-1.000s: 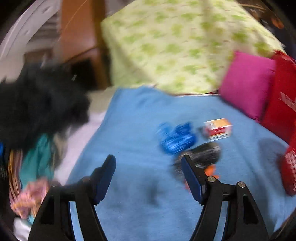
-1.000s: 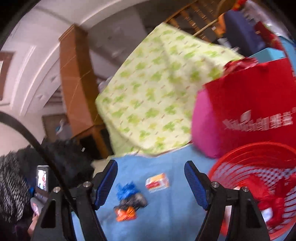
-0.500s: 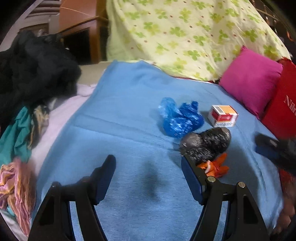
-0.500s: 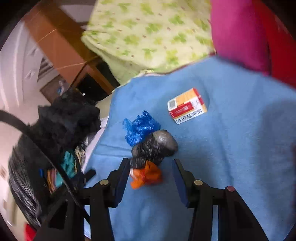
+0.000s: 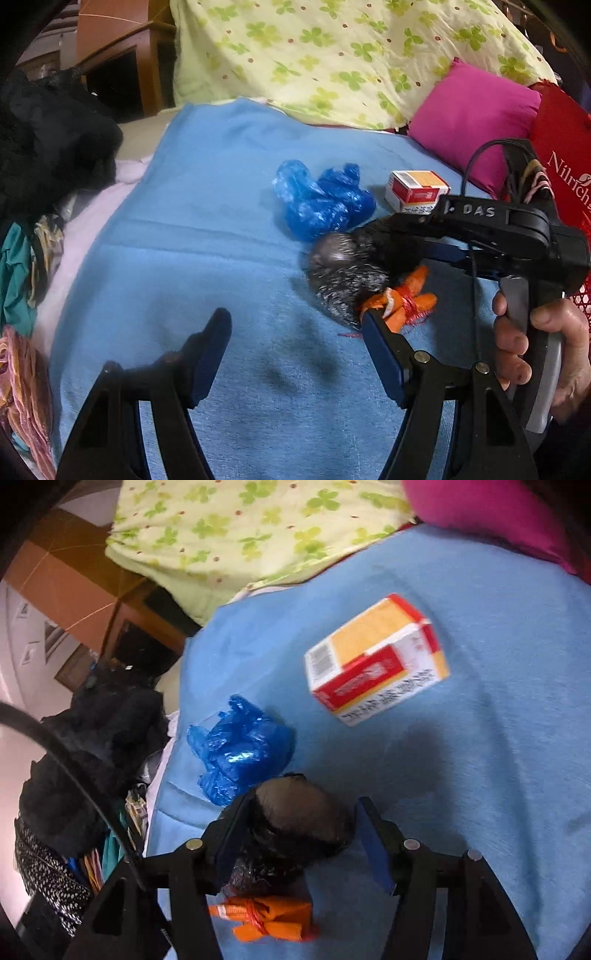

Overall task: Collect trash
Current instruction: 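Grasp the black plastic bag with the right tool while the left tool moves toward the orange candy, then grasp the orange wrapped candy with the left tool while the right tool holds the black bag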

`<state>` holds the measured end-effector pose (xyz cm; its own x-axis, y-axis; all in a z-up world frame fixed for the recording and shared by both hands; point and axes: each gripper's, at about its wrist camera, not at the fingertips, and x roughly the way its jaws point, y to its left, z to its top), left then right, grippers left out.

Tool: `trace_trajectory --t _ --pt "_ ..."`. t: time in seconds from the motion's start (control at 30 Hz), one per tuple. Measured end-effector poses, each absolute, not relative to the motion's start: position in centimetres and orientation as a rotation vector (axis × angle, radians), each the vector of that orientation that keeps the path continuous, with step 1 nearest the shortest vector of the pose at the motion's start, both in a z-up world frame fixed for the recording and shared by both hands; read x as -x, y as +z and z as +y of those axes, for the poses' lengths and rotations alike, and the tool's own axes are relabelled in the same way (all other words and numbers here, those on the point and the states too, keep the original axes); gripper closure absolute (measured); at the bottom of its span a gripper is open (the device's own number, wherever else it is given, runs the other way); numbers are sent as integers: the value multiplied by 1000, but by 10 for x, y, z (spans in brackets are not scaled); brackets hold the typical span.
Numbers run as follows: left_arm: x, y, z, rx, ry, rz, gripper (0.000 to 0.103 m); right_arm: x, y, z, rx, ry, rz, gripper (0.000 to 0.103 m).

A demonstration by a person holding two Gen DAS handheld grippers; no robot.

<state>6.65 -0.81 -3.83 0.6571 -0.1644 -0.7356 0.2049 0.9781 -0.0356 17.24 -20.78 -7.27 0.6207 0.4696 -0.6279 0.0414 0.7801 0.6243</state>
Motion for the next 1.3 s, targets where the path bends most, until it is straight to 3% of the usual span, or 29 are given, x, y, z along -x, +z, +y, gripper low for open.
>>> trace_trajectory --t 0.1,0.2,0.87,1.3 --pt "-68 -42 -8 -42 -218 852 30 -176 -79 -203 -671 355 916 65" --pt "-70 -46 -6 -2 -225 883 30 -170 -71 -196 -624 389 907 75" --pt "-92 -54 -48 39 -338 918 30 -72 21 -262 -526 217 535 78" --pt "-115 -66 -79 93 -415 950 30 -53 36 -271 -507 120 439 78"
